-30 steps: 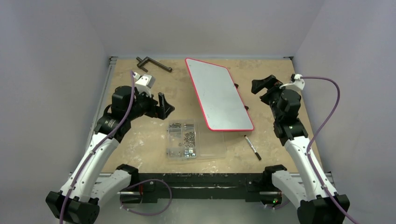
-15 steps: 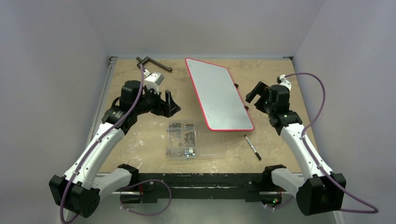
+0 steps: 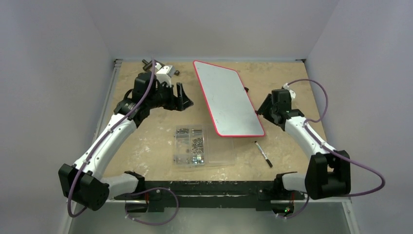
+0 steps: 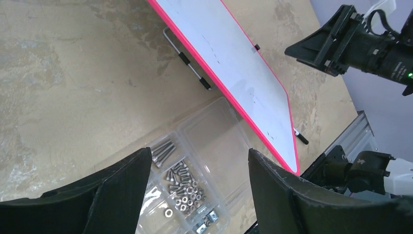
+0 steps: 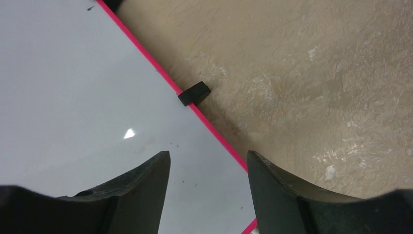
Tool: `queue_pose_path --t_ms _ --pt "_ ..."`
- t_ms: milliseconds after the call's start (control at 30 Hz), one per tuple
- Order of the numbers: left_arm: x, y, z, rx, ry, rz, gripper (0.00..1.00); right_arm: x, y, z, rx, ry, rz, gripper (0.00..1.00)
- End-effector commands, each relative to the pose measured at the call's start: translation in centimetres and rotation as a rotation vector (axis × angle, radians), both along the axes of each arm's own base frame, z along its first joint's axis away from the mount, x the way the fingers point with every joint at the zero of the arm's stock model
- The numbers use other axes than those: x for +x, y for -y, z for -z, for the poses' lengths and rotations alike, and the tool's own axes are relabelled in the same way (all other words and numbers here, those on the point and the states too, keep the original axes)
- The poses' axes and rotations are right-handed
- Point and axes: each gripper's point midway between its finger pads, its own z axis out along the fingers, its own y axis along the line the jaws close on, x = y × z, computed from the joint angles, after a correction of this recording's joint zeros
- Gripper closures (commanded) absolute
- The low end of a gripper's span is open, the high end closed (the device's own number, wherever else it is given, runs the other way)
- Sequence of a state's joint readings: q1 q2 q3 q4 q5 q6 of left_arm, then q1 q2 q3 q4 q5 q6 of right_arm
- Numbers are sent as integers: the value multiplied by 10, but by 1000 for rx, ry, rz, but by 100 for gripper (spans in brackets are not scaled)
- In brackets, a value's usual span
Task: Write a sentence on the whiteboard
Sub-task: Adjust the whiteboard stand at the center of the board.
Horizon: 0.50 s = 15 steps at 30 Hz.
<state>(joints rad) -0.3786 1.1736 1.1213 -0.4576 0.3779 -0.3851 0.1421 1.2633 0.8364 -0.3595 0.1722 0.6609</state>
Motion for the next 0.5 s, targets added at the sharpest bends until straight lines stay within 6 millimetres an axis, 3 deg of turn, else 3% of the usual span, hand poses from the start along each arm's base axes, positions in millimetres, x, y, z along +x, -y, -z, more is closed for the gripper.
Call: queue_pose_path --t_ms 0,200,467 --pt "26 18 -23 -64 34 -12 30 21 9 1 -40 19 61 47" --pt "52 31 -14 -64 -24 -31 36 49 26 14 -155 -40 112 75" --pt "81 49 0 -33 -77 -12 40 79 42 34 -265 -120 130 90"
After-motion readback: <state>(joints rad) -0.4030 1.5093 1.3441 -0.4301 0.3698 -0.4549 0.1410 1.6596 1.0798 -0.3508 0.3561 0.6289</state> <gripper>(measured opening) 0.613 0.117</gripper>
